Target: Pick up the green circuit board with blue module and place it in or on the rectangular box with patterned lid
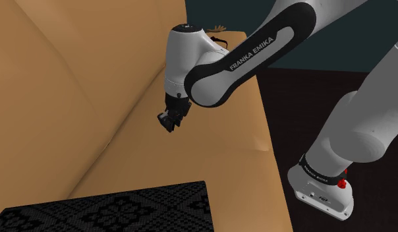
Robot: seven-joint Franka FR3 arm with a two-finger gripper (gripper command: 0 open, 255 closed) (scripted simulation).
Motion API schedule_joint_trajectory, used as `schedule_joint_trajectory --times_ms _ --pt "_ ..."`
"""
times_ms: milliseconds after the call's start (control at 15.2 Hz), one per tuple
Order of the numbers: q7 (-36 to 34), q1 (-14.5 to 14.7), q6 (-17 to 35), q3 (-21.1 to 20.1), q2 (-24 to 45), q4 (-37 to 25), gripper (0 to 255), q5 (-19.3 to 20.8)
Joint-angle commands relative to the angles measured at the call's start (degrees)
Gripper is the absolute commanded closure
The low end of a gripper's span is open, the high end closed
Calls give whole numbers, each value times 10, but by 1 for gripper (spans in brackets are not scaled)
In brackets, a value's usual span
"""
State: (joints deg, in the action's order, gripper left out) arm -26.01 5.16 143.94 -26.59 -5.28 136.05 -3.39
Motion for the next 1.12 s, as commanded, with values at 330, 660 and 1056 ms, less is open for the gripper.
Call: schedule_joint_trajectory --times_ms 330,660,1056 --pt "2 0 -8 1 -5 -3 255 -3" --pt "12 2 -49 5 -29 -22 255 -16" --pt "20 3 -97 11 -53 -48 255 -27"
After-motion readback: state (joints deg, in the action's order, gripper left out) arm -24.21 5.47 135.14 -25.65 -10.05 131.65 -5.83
